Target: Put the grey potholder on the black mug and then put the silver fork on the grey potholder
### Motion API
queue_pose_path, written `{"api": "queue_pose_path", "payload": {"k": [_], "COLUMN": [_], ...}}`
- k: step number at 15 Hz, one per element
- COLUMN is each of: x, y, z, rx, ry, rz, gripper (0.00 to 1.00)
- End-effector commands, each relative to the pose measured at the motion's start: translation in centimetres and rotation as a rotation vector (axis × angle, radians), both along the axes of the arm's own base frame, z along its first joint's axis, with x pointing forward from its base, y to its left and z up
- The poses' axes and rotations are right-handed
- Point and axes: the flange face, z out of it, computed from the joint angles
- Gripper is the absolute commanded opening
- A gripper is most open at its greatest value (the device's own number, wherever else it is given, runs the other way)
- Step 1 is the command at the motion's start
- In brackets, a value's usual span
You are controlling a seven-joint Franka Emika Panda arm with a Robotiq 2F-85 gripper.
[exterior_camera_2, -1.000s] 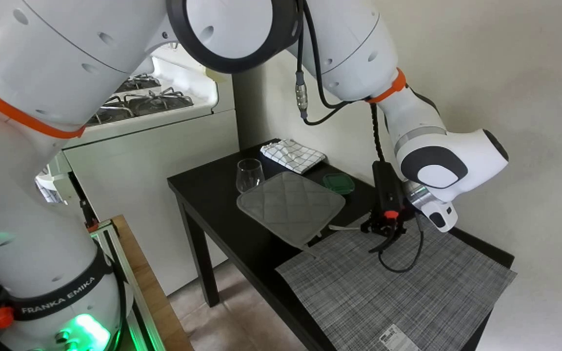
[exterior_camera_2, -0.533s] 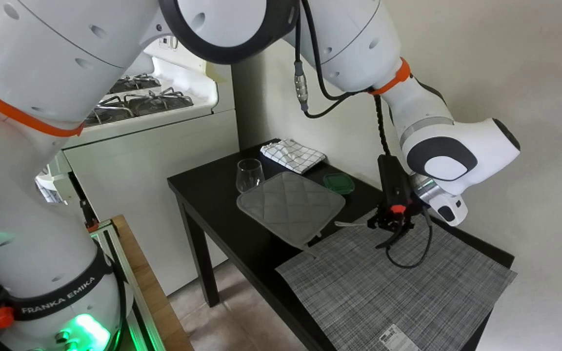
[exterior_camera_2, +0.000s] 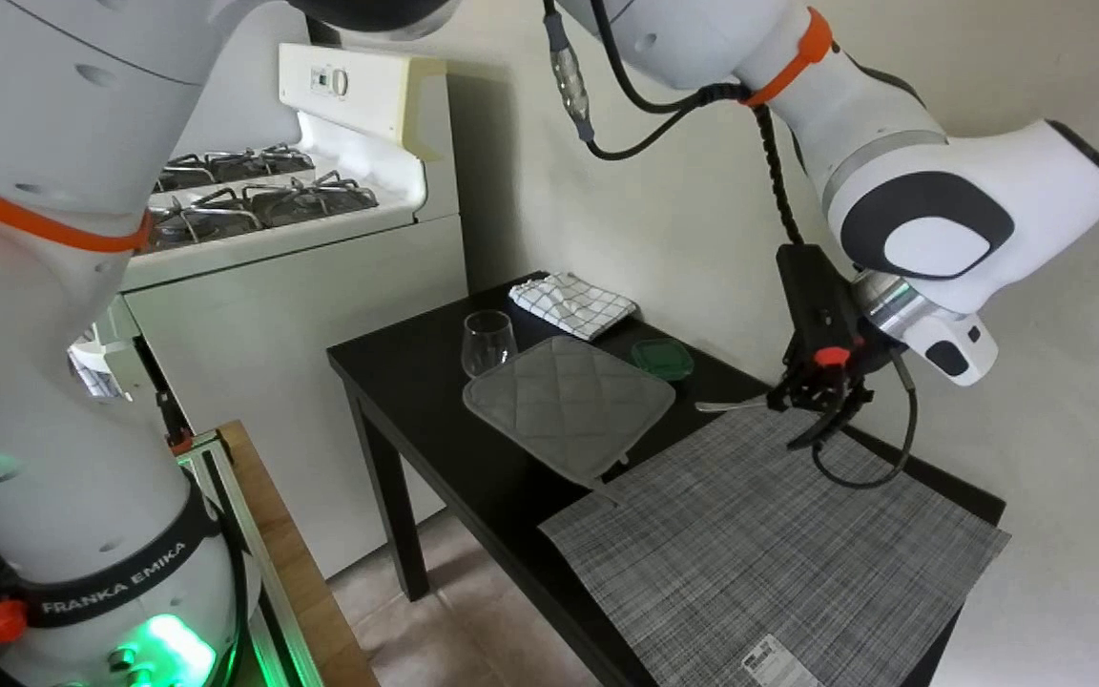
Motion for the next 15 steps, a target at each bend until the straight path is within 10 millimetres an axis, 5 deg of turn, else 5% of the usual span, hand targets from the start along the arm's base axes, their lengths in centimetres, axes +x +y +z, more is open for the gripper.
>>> {"api": "queue_pose_path", "payload": {"k": [1,8,15], "x": [-2.0,-3.0,-4.2], "y": [1.2,6.4,14.5], "z": [3.3,8.1,5.6], "rx": [-0.014,0.006,0.039], "ry": [0.018,0.068,0.149], "rz": [0.056,0.259,0.588], "gripper": [0.02,0.02,0.02]}}
